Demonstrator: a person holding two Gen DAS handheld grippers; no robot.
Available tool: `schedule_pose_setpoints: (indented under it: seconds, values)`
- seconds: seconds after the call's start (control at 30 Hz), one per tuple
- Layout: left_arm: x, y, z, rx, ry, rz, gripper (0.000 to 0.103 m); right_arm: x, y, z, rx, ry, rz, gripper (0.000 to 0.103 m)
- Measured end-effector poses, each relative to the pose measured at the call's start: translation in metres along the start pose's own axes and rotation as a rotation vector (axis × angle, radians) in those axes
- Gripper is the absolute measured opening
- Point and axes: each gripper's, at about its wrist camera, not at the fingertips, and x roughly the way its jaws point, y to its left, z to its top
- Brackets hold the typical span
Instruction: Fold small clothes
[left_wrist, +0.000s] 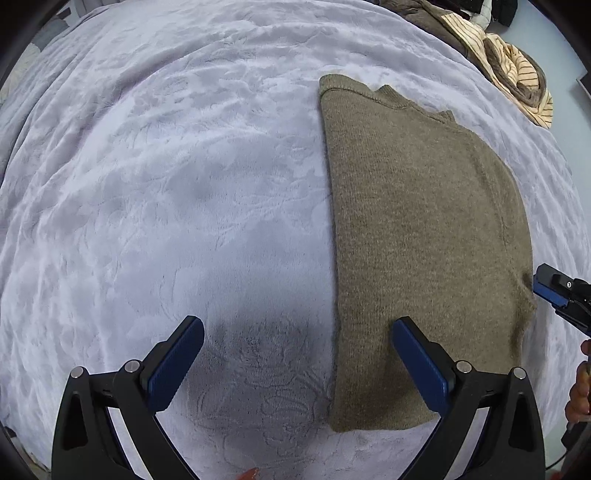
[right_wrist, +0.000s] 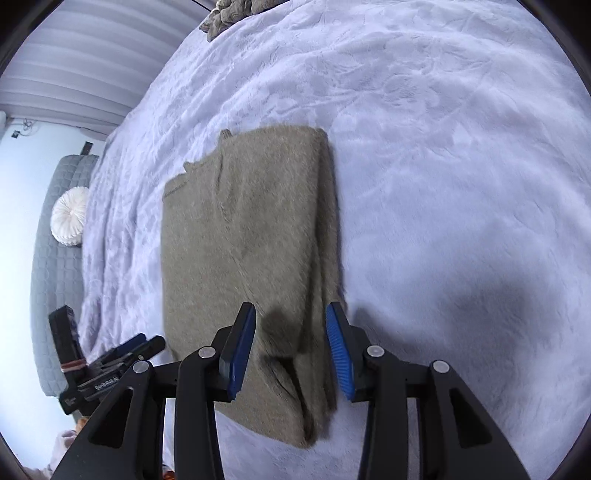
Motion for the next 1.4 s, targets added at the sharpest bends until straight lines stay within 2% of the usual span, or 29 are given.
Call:
schedule_pose_setpoints:
  seconds: [0.2,0.23,0.27,0.37,0.43,0.5,0.6,0.8,0.93,1.03,1.1,1.23,1.4]
  values:
    - [0.005,-0.010,0.027,-0.001,-0.029,0.033,0.102,0.021,-0.001,0.035,-0.003,0.001,0.047,0.041]
    - [0.005,-0.010,0.032,-0.010,-0.033,0.031,0.102,0.023,0.000,0.040,-0.013,0.002,0.043,0.019]
    - [0.005,-0.011,0.037,-0.017,-0.043,0.029,0.102,0.025,0.005,0.044,-0.039,0.007,0.025,0.008]
    - [0.007,-0.018,0.045,-0.015,-0.063,0.034,0.102,0.016,0.033,0.050,-0.198,-0.032,0.023,0.008]
    - [0.017,-0.024,0.051,-0.012,-0.041,0.035,0.102,0.021,0.035,0.053,-0.251,-0.029,-0.051,0.008]
    - [0.027,-0.029,0.048,-0.021,-0.018,0.033,0.102,0.037,0.018,0.057,-0.208,0.013,-0.093,0.008]
    - [0.030,-0.033,0.048,-0.034,-0.015,0.041,0.102,0.044,-0.010,0.058,-0.063,0.035,-0.028,0.008]
    - [0.030,-0.033,0.050,-0.037,-0.005,0.057,0.102,0.010,0.011,0.046,-0.146,-0.016,-0.157,0.011]
    - [0.031,-0.034,0.050,-0.044,-0.011,0.065,0.102,-0.003,0.040,0.040,-0.261,-0.059,-0.095,0.011]
    - [0.032,-0.032,0.051,-0.059,-0.006,0.055,0.102,0.018,0.041,0.033,-0.306,0.007,-0.134,0.014]
    - [0.033,-0.030,0.050,-0.061,0.005,0.047,0.102,0.036,0.027,0.029,-0.268,0.068,-0.161,0.014]
    - [0.035,-0.030,0.051,-0.047,0.010,0.053,0.102,0.029,0.010,0.028,-0.201,0.054,-0.083,0.014]
    - [0.037,-0.032,0.055,-0.021,0.009,0.069,0.102,0.023,-0.004,0.026,-0.167,0.076,-0.082,0.015]
